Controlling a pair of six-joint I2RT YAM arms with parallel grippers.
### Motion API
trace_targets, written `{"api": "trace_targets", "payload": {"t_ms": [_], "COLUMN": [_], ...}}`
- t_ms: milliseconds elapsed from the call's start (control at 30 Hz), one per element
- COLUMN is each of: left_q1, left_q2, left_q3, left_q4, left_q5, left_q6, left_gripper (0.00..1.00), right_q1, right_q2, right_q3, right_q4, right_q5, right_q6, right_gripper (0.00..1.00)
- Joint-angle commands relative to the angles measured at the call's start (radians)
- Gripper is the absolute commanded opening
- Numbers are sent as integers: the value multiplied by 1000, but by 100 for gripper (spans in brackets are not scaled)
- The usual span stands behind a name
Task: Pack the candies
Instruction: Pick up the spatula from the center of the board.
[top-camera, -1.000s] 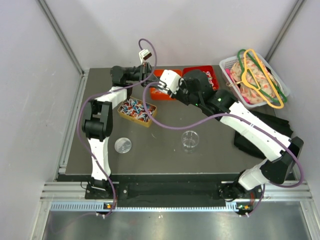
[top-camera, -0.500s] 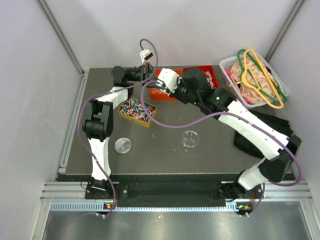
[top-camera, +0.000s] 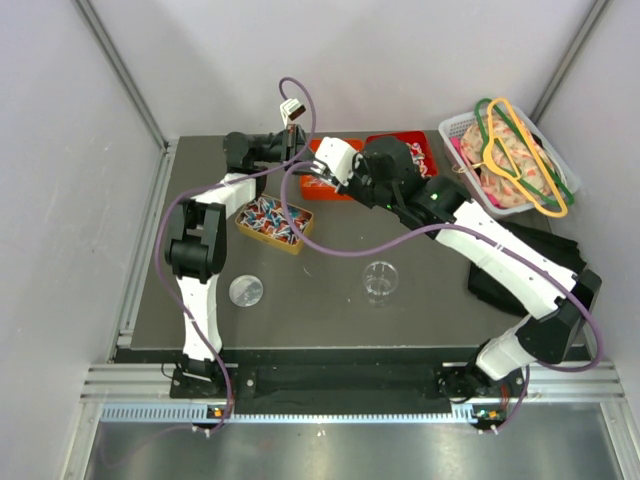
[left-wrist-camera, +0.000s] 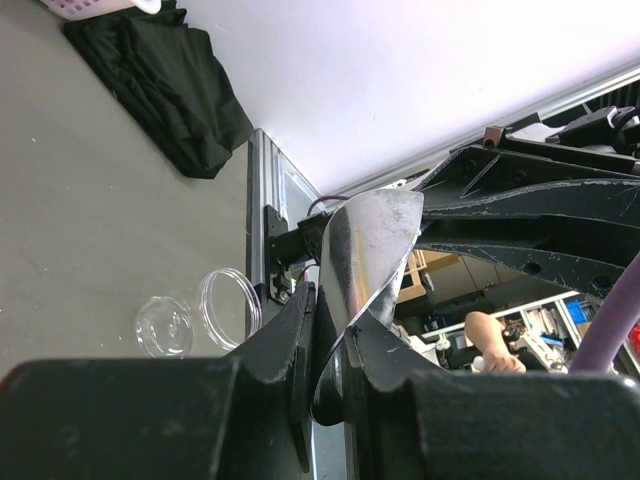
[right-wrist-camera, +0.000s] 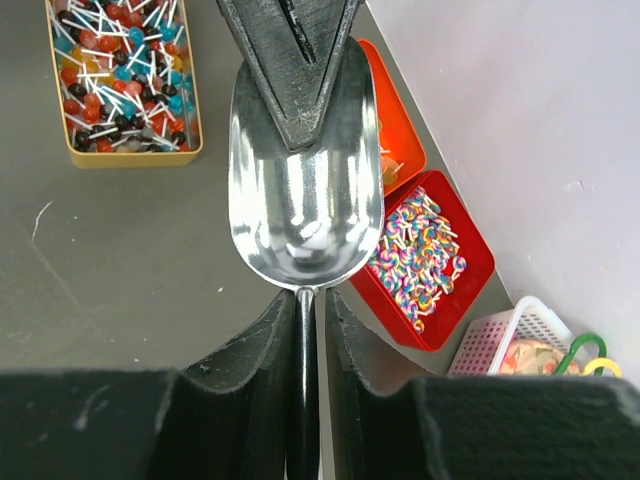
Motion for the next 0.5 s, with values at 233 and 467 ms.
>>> {"api": "trace_targets", "payload": {"t_ms": [233, 467], "left_q1": [-11, -13], "left_q2": [-40, -34], "left_q3": [-2, -21], "left_q4": [391, 391], "left_q5": [197, 197], "left_q6": [5, 18], "left_gripper": [0, 0], "right_q1": [13, 13], "right_q2": [16, 9], "right_q3": [52, 75], "right_q4": [112, 95], "right_q5": [36, 15], "right_q6": [5, 19], "right_gripper": [0, 0]}}
